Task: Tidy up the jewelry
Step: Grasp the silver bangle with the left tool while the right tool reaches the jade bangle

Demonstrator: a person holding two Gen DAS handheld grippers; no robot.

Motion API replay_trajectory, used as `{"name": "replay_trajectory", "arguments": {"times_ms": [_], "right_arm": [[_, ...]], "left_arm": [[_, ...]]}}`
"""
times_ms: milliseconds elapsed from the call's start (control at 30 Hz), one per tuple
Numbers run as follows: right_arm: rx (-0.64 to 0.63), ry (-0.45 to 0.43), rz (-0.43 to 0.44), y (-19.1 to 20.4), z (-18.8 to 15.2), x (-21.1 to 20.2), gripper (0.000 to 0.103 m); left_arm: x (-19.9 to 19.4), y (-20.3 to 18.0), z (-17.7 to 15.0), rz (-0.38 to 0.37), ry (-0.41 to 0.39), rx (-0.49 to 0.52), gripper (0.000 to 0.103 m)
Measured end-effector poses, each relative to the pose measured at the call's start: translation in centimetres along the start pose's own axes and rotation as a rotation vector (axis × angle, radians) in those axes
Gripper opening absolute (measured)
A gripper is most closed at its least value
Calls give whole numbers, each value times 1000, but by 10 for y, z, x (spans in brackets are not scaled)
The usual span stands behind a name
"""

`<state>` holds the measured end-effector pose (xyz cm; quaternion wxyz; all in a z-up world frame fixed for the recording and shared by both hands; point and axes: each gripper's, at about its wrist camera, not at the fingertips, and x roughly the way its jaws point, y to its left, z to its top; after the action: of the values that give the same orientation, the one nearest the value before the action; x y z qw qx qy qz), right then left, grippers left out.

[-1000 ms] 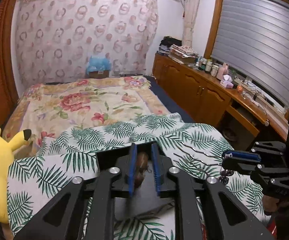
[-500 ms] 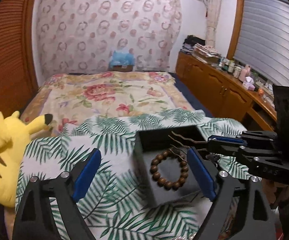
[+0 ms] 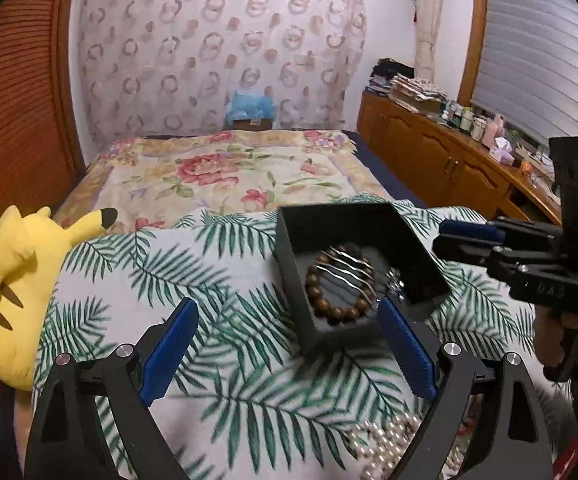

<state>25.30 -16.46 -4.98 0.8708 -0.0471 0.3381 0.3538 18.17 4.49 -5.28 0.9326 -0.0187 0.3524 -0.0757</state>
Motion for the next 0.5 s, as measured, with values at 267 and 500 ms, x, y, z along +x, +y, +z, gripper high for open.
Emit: {"name": "replay_trajectory", "arguments": {"times_ms": [267, 500], "right_arm": [[-9, 14, -49, 14, -46, -34, 39], [4, 22, -69, 24, -80, -55, 39]], "left_arm": [[-24, -23, -27, -11, -2, 36, 87], [-42, -36, -53, -25, -2, 53, 87]]}}
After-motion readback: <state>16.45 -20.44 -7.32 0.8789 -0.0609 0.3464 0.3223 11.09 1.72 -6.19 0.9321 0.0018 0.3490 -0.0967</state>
